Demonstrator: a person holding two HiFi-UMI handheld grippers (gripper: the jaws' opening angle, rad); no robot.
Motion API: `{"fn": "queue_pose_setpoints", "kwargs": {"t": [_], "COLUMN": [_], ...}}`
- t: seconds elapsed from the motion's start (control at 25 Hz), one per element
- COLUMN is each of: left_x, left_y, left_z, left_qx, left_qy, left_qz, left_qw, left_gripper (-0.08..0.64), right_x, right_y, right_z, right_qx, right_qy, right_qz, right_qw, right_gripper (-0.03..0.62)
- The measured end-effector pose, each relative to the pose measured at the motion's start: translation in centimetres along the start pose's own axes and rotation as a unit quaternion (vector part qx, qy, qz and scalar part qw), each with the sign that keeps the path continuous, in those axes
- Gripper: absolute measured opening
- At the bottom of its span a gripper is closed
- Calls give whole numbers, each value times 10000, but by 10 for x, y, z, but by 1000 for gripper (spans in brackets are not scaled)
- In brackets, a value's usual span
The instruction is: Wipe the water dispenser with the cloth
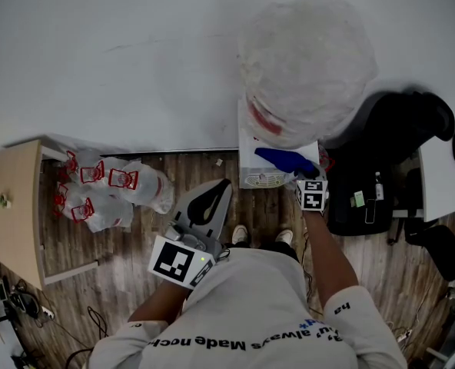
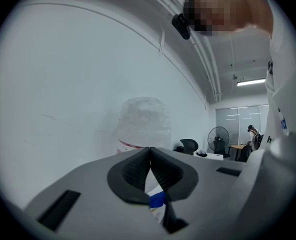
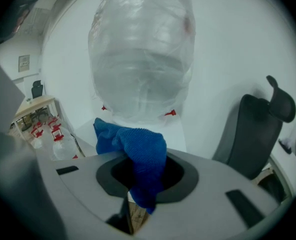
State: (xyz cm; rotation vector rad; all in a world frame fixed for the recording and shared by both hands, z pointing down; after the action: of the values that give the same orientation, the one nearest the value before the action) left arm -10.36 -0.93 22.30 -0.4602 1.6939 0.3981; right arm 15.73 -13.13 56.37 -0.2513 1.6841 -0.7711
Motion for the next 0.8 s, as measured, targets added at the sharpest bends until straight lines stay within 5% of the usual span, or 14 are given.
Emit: {"fn": "queue_pose_setpoints", "kwargs": {"t": [0.28, 0.8], "left_x": [0, -1], "left_y": [-8, -28], "left_z": [3, -4], "left_qx": [-31, 154], "left_qy": [-9, -16], "left_qz": [-29, -84], "left_qw": [10000, 9998], "left_gripper": [20, 20], "right_x": [43, 49], "right_y": [-2, -56], "right_z": [35, 61], "right_qx": [-229, -6], "right_qy": [38, 374], "right_qz": [385, 5], "right_qw": [9990, 9993], "right_gripper": [84, 84]}}
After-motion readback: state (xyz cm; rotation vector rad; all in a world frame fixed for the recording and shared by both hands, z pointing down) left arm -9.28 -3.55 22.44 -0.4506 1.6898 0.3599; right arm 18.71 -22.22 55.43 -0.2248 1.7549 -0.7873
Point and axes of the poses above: the fingertips, and each gripper's own axes: y backward along the fingers, z to its right, x out of its top, the point moved 1 cm from there along y, backward along the fingers, and after that the axes turned 5 degrees about x, right-handed, at the moved point
